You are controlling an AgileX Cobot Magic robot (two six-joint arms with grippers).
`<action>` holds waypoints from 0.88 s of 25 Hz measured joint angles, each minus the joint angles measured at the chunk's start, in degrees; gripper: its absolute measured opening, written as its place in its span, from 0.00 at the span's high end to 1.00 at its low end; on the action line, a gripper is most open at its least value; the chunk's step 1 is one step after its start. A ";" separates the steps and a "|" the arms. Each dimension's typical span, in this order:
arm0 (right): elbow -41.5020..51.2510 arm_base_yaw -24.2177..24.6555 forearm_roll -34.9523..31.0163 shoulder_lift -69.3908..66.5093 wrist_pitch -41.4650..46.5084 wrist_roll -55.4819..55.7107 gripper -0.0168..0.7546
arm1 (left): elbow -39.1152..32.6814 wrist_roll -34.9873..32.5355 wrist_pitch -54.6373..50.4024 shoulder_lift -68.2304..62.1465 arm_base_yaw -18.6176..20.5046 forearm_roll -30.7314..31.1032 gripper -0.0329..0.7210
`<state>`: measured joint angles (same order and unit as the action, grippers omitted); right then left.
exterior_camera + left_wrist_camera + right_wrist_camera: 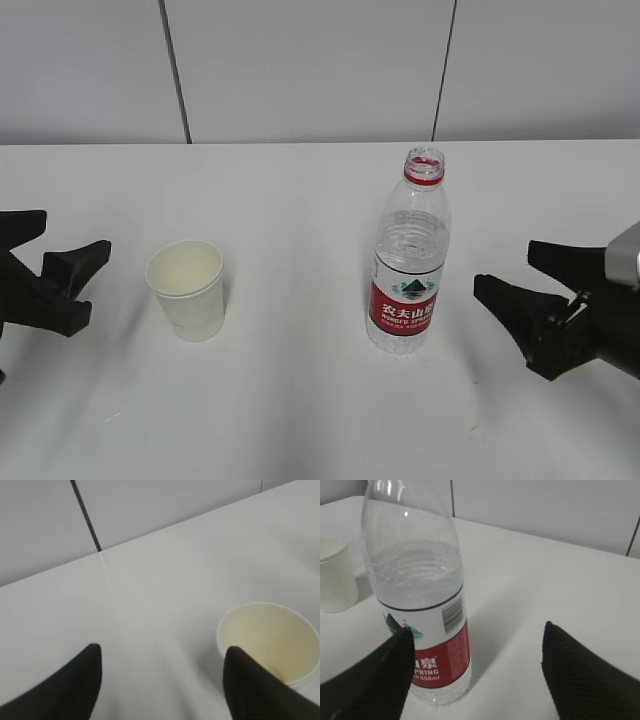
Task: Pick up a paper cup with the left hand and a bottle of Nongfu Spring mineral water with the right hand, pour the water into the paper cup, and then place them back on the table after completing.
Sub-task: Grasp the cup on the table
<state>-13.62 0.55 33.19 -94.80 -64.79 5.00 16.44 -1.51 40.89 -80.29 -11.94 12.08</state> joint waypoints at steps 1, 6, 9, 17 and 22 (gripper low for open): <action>-0.53 0.00 0.58 -1.69 -0.02 0.00 0.22 | 0.02 0.06 0.29 -0.45 0.00 0.00 0.34; -3.65 0.00 4.35 -7.68 -0.23 0.00 0.21 | 0.13 1.51 3.97 -5.18 0.00 0.76 0.27; -4.95 0.00 5.96 -8.84 -0.43 0.00 0.21 | 0.23 2.69 10.44 -8.19 0.00 3.48 0.18; -6.94 0.00 7.73 -9.21 -0.65 0.02 0.21 | 0.27 8.82 18.32 -17.06 0.00 12.34 0.14; -7.67 0.00 10.20 -9.21 -0.79 0.02 0.21 | 0.48 11.99 23.99 -22.05 0.00 16.52 0.14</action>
<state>-21.30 0.55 43.40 -104.01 -65.58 5.03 16.91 10.48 64.88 -102.35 -11.94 28.60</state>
